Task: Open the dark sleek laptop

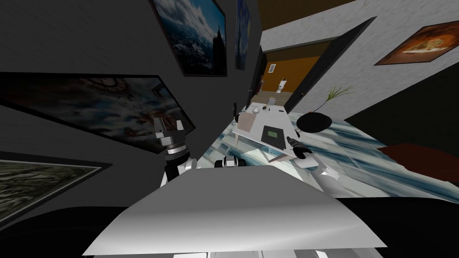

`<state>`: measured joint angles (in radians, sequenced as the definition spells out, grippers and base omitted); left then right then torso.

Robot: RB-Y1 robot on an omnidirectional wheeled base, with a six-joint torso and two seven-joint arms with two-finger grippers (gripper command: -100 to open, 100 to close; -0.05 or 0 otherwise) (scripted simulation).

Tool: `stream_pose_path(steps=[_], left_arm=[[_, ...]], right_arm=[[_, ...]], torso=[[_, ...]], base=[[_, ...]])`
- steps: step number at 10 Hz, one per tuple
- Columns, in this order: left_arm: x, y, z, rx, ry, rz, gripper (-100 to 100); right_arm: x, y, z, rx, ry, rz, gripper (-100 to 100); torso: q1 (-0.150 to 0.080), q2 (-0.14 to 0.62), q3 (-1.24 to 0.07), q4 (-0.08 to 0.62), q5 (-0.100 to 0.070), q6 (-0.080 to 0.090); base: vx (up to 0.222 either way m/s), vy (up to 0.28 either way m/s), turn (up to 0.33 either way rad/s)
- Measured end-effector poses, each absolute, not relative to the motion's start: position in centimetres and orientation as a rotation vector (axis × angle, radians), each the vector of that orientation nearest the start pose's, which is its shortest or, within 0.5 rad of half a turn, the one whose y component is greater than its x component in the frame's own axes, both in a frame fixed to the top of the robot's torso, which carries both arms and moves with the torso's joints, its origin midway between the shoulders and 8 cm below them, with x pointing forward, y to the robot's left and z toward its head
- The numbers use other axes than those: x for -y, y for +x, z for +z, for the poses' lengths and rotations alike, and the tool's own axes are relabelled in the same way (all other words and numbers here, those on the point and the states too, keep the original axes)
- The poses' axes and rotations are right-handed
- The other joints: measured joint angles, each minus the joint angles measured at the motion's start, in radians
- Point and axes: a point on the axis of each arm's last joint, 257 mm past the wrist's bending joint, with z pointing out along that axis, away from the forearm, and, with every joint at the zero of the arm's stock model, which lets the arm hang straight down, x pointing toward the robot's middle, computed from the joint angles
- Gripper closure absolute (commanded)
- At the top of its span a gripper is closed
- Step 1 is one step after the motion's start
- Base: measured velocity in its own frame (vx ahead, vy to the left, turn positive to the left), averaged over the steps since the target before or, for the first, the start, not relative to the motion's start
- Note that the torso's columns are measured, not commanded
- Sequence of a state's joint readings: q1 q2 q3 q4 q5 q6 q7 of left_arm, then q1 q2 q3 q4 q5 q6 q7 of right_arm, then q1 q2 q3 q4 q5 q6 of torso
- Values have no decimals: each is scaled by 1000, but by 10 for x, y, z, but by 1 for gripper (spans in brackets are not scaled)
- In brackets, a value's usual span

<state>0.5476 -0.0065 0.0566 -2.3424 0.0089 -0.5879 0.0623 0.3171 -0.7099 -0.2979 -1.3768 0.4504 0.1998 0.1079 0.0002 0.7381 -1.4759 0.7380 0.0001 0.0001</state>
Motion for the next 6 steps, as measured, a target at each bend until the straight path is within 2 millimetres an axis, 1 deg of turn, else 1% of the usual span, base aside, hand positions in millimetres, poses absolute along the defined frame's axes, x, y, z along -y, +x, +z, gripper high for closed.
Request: stream_pose_path(steps=[1, 6], left_arm=[[-296, 308, 54, -515, -587, -1316, 0], [-296, 308, 54, -515, -587, -1316, 0]], right_arm=[[690, 349, -273, -1713, 768, -347, 0], [690, 349, -273, -1713, 767, -347, 0]], torso=[[-1, -1, -1, 0, 0, 0], [0, 0, 0, 0, 0, 0]], base=[[0, 0, 0], [0, 0, 0]])
